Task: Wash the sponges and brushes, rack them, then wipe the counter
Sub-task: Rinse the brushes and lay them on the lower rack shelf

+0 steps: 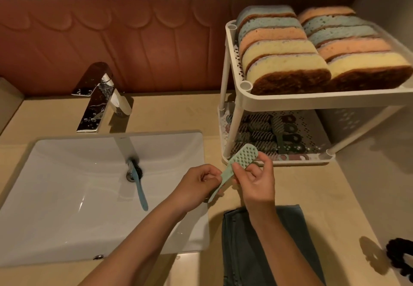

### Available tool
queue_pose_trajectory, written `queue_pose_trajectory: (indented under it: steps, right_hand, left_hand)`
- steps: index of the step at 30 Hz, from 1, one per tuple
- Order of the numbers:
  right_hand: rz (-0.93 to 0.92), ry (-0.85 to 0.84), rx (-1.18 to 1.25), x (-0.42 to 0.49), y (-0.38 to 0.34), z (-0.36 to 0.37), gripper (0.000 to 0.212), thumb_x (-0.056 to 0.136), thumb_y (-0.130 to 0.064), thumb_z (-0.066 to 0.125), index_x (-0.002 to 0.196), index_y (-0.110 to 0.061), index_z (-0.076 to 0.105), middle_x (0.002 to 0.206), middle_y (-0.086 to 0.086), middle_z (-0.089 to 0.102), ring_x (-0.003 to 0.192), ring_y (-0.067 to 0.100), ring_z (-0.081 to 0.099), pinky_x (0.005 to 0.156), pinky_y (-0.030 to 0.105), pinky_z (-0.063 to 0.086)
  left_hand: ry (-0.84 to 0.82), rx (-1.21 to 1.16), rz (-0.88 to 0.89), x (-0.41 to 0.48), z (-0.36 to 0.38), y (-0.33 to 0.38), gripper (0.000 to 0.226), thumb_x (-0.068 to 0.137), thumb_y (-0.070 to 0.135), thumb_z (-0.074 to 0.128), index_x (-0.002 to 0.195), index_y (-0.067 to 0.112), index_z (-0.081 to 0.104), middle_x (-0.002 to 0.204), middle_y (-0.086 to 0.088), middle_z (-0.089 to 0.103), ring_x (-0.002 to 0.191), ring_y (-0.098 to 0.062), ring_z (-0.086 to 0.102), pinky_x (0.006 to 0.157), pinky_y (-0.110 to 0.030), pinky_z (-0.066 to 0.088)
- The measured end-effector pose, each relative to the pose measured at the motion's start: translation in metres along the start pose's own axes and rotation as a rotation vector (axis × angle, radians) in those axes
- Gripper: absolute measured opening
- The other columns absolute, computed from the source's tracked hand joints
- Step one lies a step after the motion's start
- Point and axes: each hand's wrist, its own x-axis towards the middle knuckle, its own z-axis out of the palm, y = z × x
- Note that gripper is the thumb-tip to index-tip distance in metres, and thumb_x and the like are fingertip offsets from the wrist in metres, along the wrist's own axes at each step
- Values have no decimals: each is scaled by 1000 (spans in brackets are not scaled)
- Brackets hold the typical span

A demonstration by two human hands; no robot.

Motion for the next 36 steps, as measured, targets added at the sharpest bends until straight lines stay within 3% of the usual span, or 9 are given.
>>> queue_pose_trajectory:
  steps: [4,7,9,11,15,25,29,33,36]
  right_hand:
    - [16,116,-71,25,-17,-26,57,86,-4,60,135,-17,35,94,6,64,76,3,64,63,14,53]
    - [50,180,-115,46,-34,-50,59,90,-11,58,142,-17,31,107,6,60,86,7,63,66,17,50]
    - [45,227,-201,62,-43,-66,44,92,-13,55,133,-14,43,109,6,61,91,13,63,67,17,47]
    - [48,287,-272,84,-47,-80,35,92,-14,55,126,-11,49,119,10,60,101,19,59,80,27,49]
    - [51,292,-372,131,-48,-99,41,91,-17,56,131,-20,49,133,8,53,121,27,50,104,44,41]
    - [76,169,-811,198,-36,-112,46,82,-24,64,126,-17,52,131,12,54,122,38,48,100,54,43]
    - [74,154,-948,199,-28,-109,46,88,-26,59,130,-14,49,139,12,47,127,35,43,107,51,34]
    - [53,136,-1077,196,-24,-106,30,92,-23,53,116,-6,59,129,17,55,122,37,47,106,48,35]
    - [23,177,-1109,192,-21,-108,31,93,-23,51,119,-7,57,131,17,53,123,36,45,108,45,34]
  left_hand:
    - [125,138,81,17,7,19,56,91,22,56,139,17,29,136,-8,41,116,-17,48,89,-23,42]
    - [165,275,223,31,12,34,64,92,31,54,145,22,19,149,-2,31,135,-20,33,104,-32,32]
    - [207,414,279,42,18,38,51,93,37,50,139,23,34,140,-1,47,127,-22,45,102,-37,40]
    - [320,575,286,48,25,40,37,96,41,42,126,22,47,118,-3,63,108,-25,59,84,-38,48]
    - [484,869,308,52,30,43,35,99,41,31,119,19,50,102,-8,67,92,-31,61,64,-31,36]
    - [495,1025,390,55,26,35,40,99,43,26,121,17,47,98,-7,68,85,-29,64,61,-30,37]
    - [494,988,418,59,24,32,39,99,43,27,121,18,47,97,-6,68,83,-28,64,64,-32,43]
    - [494,977,427,60,24,31,38,99,43,27,122,19,46,98,-6,68,85,-28,64,65,-33,44]
    - [490,984,429,60,23,31,37,99,43,27,122,19,45,98,-6,67,86,-28,63,64,-32,41]
